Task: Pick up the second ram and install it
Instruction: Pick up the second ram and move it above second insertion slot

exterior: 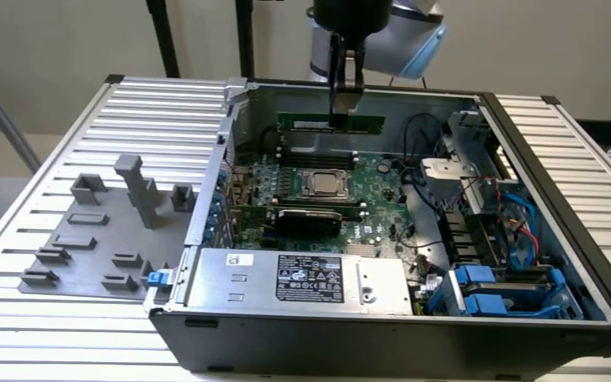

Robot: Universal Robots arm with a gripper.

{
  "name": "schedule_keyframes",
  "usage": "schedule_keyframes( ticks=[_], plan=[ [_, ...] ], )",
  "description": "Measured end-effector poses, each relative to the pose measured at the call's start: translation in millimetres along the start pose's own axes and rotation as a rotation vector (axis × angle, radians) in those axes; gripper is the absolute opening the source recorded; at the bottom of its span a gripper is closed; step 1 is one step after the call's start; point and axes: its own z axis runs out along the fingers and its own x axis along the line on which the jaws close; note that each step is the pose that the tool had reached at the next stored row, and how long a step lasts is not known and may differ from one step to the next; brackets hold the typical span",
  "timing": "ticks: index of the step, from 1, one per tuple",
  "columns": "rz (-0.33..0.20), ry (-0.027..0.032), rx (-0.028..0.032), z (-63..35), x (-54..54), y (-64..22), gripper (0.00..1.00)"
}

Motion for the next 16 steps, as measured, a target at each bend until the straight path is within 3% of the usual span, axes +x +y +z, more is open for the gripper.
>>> schedule_keyframes(
  ticks=[7,16],
  plan=[
    [0.001,-0.0012,0.0014,6.9,-7.1,-7.4,0.13],
    [0.001,-0.0019,0.0012,23.9,-36.3,-6.7,0.13]
  ],
)
